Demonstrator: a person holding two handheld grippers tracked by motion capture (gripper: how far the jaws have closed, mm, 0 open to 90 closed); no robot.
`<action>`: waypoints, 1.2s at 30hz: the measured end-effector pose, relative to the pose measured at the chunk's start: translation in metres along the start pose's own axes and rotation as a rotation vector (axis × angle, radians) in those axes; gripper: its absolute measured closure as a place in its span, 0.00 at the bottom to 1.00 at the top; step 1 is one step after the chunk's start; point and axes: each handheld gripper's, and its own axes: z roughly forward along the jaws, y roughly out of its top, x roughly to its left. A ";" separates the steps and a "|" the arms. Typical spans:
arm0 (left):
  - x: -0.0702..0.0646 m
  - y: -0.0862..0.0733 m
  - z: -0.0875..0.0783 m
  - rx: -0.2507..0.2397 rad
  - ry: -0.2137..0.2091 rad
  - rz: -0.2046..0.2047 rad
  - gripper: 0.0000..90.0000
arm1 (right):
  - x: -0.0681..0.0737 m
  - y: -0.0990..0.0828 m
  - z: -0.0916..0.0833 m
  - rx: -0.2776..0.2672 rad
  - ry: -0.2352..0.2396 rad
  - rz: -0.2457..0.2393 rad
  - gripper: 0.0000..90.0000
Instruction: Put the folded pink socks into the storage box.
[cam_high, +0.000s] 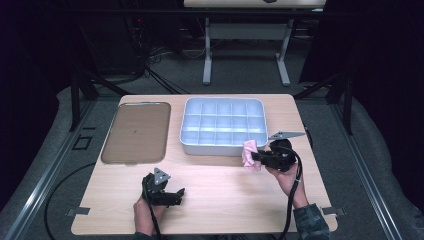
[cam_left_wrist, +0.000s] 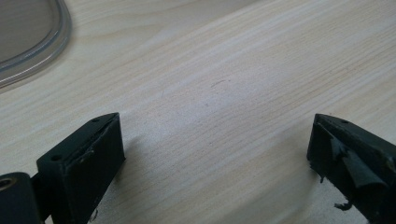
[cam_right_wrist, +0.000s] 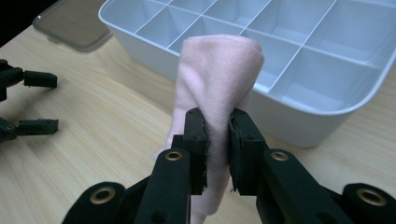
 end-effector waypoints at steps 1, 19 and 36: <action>0.000 0.000 0.000 0.000 0.000 0.000 0.04 | 0.000 0.002 -0.001 -0.006 -0.007 0.004 0.88; 0.000 0.000 0.000 0.000 0.000 0.000 0.04 | -0.014 0.038 -0.010 -0.071 -0.061 -0.013 0.88; 0.000 0.000 0.000 0.000 0.000 0.000 0.04 | -0.036 0.054 0.012 -0.060 -0.158 -0.015 0.87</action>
